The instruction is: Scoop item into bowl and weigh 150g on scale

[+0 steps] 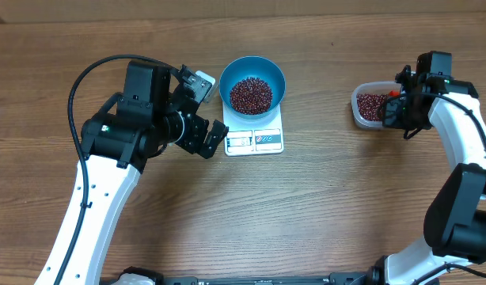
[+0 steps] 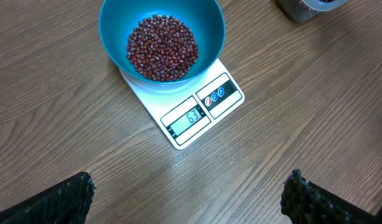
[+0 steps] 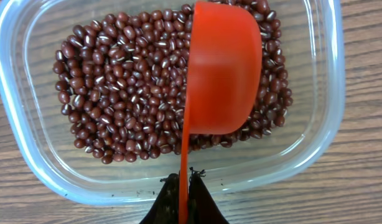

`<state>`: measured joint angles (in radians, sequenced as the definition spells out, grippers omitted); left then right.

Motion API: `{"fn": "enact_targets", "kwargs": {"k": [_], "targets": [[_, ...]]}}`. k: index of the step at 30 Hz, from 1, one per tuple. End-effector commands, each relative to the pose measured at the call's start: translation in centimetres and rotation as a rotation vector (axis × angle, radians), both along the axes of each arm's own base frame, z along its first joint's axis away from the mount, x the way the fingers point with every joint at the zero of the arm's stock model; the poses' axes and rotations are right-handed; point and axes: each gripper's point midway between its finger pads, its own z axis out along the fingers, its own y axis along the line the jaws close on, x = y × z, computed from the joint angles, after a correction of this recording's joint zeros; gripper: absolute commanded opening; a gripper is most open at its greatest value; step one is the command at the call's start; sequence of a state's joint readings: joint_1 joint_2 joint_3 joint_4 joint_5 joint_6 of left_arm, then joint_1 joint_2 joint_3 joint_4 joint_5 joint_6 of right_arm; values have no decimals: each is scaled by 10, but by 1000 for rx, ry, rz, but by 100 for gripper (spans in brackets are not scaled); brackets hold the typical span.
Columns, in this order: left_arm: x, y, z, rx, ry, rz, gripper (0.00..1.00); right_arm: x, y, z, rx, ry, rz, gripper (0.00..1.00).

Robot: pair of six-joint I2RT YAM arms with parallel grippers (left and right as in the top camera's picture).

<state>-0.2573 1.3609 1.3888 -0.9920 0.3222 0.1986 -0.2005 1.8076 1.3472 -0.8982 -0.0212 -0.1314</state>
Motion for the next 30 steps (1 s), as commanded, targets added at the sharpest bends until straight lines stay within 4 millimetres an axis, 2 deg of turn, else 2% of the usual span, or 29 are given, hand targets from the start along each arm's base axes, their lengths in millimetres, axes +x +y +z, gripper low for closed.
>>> {"fn": "enact_targets", "kwargs": {"k": [1,30], "targets": [[3,-1,4,-1,-14,-14,100,1,10,-3,39,-4,25,4],[3,-1,4,-2,-14,-14,100,0,13,-4,60,-2,30,4]]}}
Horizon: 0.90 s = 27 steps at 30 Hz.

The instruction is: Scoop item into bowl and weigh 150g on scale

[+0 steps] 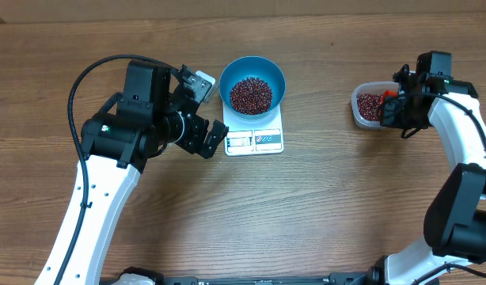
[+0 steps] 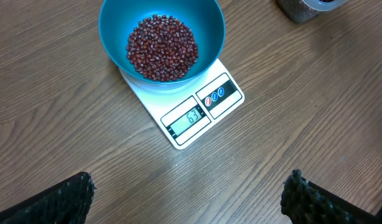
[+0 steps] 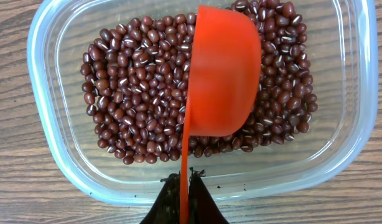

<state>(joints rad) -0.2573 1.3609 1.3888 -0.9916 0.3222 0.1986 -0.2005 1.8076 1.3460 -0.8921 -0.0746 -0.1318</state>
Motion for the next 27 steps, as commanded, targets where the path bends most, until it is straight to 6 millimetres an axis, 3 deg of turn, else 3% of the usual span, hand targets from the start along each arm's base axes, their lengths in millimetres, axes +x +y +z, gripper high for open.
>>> {"fn": "enact_targets", "kwargs": {"k": [1,27], "targets": [[3,-1,4,-1,-14,-14,100,-3,5,-5,11,14,16,4],[3,-1,4,-1,-14,-14,100,-2,-4,-5,-47,13,26,4]]}}
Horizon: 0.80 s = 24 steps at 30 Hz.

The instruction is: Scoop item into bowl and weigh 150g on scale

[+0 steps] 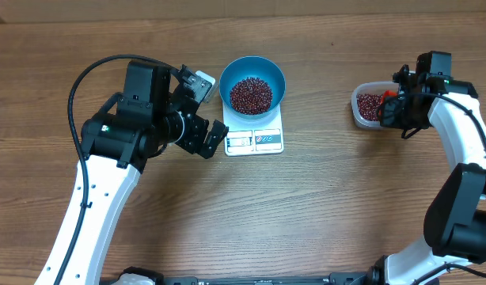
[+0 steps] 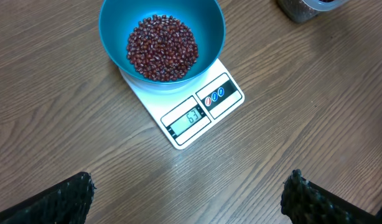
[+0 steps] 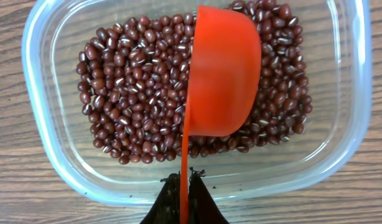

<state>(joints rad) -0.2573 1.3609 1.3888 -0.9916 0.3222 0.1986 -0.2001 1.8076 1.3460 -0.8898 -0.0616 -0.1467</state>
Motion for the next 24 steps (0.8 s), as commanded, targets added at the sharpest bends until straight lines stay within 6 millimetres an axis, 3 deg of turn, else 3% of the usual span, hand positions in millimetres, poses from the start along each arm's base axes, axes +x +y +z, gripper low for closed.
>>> {"fn": "enact_targets", "kwargs": {"k": [1,11,24], "targets": [[3,-1,4,-1,-14,-14,99,-2,-3,-5,-35,12,14,4],[3,-1,4,-2,-14,-14,100,-5,6,-24,13,64,26,4],[3,-1,4,-2,-14,-14,100,-6,21,-24,101,63,38,4]]}}
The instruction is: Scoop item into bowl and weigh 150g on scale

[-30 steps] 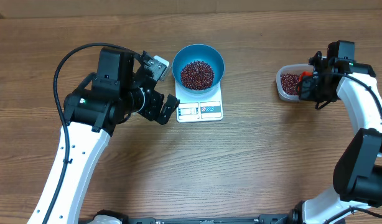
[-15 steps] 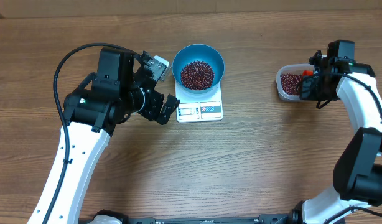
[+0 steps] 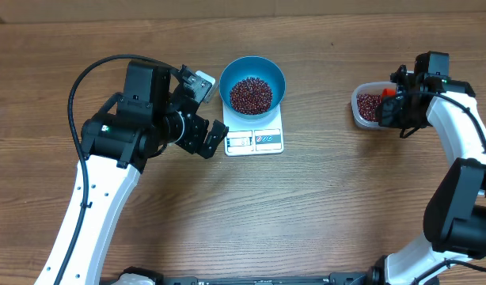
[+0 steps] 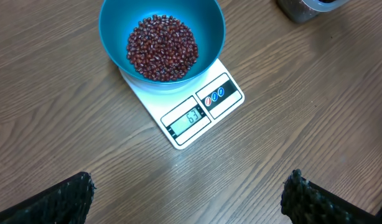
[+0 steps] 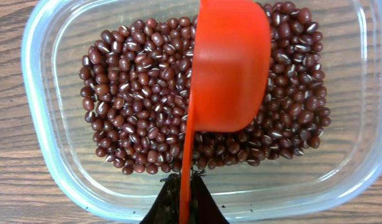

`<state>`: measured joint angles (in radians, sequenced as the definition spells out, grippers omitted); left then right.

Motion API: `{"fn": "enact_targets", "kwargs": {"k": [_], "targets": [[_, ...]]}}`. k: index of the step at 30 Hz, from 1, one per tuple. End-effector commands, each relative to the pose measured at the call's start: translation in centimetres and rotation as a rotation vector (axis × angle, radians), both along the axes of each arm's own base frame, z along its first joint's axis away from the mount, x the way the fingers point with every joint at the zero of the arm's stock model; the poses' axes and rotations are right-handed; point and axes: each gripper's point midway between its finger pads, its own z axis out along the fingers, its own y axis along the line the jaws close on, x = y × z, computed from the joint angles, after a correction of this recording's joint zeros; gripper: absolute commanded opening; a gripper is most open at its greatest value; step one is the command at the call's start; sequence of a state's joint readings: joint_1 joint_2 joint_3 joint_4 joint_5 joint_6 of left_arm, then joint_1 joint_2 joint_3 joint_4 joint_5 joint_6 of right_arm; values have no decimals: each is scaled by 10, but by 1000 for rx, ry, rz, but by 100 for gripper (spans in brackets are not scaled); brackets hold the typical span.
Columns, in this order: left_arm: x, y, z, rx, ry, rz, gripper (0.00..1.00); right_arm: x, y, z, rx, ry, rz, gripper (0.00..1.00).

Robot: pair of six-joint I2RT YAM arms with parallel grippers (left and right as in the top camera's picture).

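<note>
A blue bowl partly filled with red beans sits on a white scale whose display reads 63. My left gripper hangs open over bare wood near the scale, holding nothing. At the right, my right gripper is shut on the handle of an orange scoop, which is turned on its side over a clear plastic tub of red beans. In the overhead view the scoop shows at the tub.
The wooden table runs out on all sides. The tub's corner shows at the top of the left wrist view. My left arm crosses the table's left half.
The orange scoop has shifted slightly in the right wrist view, sitting a little lower and closer over the beans. The left gripper, bowl and scale reading stand unchanged.
Throughout, the right gripper stayed shut on the scoop's handle over the bean tub, with small shifts of the tub in its view at each moment. The left gripper stayed open beside the scale, which read 63 at every moment.
</note>
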<state>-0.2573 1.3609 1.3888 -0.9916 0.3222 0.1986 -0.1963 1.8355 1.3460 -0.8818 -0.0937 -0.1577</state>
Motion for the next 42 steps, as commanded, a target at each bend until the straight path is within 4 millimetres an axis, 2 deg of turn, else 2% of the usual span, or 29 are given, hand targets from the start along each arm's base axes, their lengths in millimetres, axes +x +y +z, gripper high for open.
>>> {"fn": "enact_targets", "kwargs": {"k": [1,15,28,42], "targets": [[3,-1,4,-1,-14,-14,100,-8,15,-14,73,49,17,4],[3,-1,4,-1,-14,-14,100,-11,29,-25,157,83,32,4],[3,-1,4,-1,-14,-14,99,-10,44,-21,243,72,54,4],[3,-1,4,-2,-14,-14,100,-11,76,-22,450,87,75,4]]}}
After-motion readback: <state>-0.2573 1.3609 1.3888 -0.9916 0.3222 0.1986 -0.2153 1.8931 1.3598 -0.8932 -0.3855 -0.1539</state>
